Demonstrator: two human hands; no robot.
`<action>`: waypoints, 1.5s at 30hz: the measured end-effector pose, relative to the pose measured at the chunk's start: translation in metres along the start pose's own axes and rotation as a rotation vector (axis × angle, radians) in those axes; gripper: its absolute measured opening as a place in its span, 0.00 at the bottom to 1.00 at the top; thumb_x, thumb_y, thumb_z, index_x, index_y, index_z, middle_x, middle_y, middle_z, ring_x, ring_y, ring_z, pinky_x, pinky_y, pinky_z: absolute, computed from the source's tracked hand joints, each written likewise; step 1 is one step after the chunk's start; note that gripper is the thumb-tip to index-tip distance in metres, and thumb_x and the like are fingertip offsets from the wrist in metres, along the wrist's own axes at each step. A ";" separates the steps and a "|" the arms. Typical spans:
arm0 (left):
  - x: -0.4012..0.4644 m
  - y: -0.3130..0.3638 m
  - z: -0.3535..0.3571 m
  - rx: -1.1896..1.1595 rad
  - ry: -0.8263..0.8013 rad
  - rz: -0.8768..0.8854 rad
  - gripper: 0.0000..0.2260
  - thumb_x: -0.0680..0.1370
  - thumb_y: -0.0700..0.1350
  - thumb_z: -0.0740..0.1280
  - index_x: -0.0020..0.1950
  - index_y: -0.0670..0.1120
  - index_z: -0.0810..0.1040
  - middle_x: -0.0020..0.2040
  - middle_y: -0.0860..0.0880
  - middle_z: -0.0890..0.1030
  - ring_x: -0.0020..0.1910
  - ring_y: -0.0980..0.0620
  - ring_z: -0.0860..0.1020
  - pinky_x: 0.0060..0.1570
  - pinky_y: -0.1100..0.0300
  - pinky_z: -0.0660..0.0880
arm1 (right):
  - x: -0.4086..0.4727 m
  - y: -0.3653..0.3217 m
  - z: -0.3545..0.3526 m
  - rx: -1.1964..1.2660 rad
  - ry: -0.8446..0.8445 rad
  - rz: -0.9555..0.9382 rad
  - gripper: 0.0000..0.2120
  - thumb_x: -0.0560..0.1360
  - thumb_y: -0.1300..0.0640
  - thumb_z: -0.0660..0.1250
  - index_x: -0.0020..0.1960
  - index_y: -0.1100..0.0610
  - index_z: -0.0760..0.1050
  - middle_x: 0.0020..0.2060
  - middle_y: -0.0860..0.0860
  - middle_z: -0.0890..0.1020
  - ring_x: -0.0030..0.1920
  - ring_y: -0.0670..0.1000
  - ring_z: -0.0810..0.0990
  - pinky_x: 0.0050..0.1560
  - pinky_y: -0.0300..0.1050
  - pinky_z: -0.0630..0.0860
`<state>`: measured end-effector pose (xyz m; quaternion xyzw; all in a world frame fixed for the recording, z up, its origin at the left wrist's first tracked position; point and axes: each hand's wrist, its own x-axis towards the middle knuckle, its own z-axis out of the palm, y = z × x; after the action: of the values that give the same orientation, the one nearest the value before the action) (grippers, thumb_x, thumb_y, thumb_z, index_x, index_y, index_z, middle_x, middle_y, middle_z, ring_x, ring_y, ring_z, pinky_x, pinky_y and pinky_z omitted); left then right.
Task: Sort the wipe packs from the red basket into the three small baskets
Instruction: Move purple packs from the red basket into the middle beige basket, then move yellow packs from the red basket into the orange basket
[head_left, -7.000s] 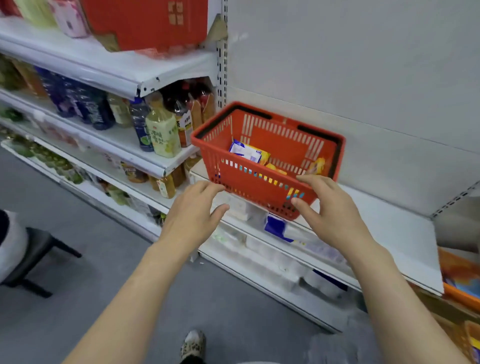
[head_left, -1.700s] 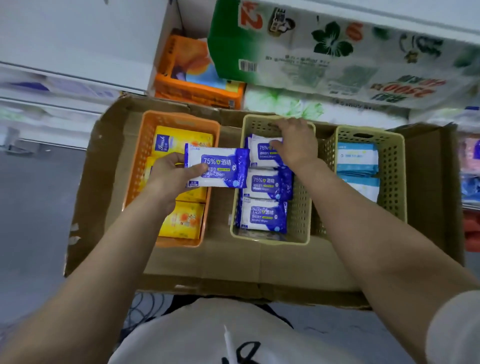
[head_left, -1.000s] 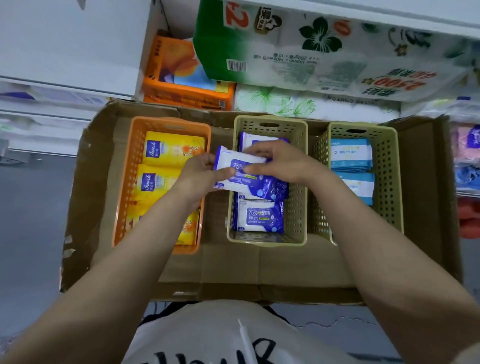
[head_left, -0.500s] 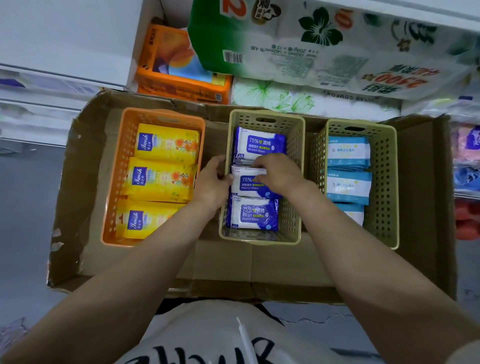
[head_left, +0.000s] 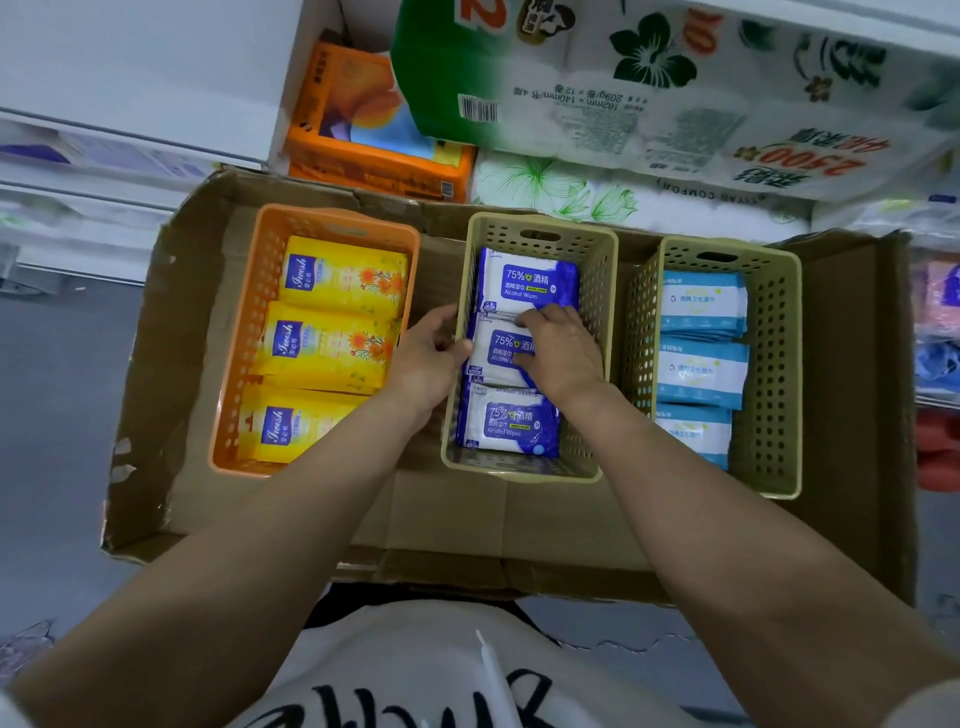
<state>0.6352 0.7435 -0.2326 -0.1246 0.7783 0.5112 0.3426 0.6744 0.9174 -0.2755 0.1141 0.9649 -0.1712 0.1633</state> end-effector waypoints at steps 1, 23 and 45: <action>-0.001 0.001 0.000 0.002 0.002 0.004 0.21 0.81 0.45 0.66 0.73 0.56 0.69 0.56 0.53 0.76 0.45 0.61 0.76 0.28 0.72 0.72 | 0.000 0.000 -0.001 -0.007 -0.003 -0.001 0.24 0.75 0.53 0.71 0.69 0.54 0.71 0.63 0.54 0.75 0.65 0.55 0.70 0.65 0.48 0.69; -0.139 0.064 -0.258 0.566 0.383 0.788 0.21 0.76 0.46 0.71 0.69 0.46 0.74 0.63 0.43 0.76 0.63 0.44 0.74 0.62 0.53 0.69 | -0.115 -0.185 -0.204 0.065 0.542 -0.217 0.20 0.78 0.48 0.67 0.68 0.50 0.73 0.65 0.52 0.77 0.65 0.55 0.73 0.64 0.52 0.70; -0.106 -0.045 -0.706 0.628 0.588 0.805 0.18 0.77 0.49 0.70 0.66 0.49 0.77 0.62 0.48 0.77 0.62 0.46 0.75 0.59 0.51 0.72 | -0.027 -0.637 -0.089 0.076 0.515 -0.388 0.21 0.78 0.47 0.67 0.70 0.48 0.73 0.69 0.49 0.74 0.71 0.49 0.69 0.69 0.48 0.68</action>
<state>0.4512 0.0850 -0.0234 0.1516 0.9408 0.2901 -0.0881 0.4991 0.3628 -0.0003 -0.0262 0.9712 -0.2003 -0.1262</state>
